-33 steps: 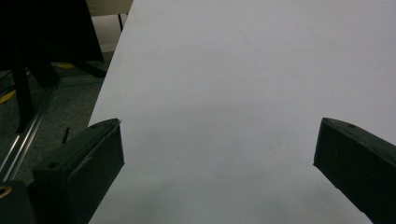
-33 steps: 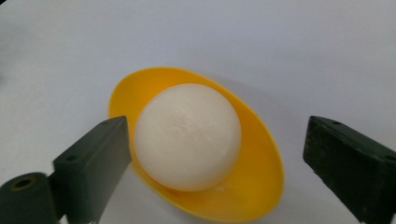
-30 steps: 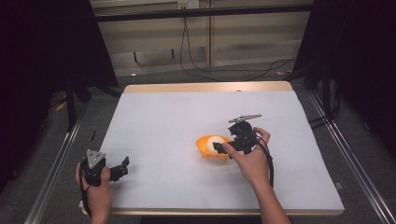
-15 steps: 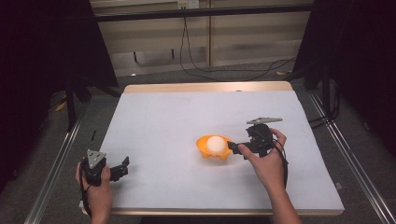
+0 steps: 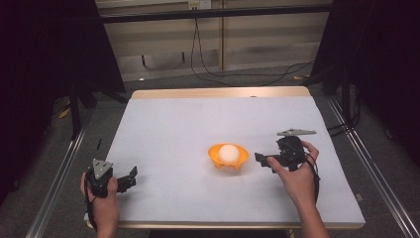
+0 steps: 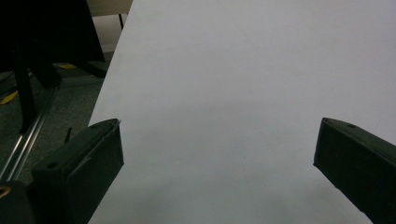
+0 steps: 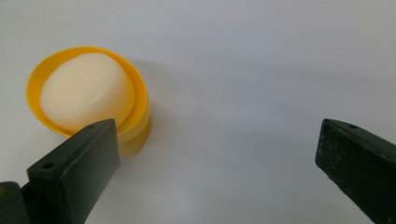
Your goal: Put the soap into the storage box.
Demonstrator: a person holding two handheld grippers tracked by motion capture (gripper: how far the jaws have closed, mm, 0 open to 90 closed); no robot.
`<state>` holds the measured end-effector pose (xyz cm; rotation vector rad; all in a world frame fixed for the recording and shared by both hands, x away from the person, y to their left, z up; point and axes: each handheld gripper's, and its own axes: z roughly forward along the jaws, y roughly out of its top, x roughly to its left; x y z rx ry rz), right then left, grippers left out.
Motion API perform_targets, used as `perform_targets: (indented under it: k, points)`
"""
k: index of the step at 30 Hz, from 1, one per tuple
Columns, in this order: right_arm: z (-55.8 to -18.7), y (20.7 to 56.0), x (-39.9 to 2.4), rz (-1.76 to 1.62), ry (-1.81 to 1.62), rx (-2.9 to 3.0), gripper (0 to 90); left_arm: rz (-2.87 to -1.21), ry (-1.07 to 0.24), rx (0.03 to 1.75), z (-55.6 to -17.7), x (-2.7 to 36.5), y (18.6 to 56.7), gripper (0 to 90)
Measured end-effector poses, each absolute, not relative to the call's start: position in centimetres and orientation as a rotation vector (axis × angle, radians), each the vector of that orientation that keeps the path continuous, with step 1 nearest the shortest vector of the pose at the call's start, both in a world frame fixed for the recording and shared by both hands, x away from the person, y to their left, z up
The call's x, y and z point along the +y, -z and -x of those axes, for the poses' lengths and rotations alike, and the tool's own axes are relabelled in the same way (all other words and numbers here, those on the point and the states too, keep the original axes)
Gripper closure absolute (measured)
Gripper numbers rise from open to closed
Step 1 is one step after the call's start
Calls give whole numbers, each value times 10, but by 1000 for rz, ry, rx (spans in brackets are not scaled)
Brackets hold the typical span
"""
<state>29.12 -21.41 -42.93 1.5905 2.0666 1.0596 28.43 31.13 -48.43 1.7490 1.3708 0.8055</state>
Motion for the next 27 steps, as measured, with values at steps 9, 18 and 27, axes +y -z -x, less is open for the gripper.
perform_targets:
  k: [9,18,27]
  points:
    - [-283,434,-238,-1633,-1032,2034,0,-1752,-809,1368,-284,311,484,13]
    - [-273,441,-262,-1650,-1015,1999,0,-1751,-809,1370,-284,310,484,13]
    - [-265,447,-280,-1685,-1012,1964,0,-1736,-796,1374,-284,312,484,14]
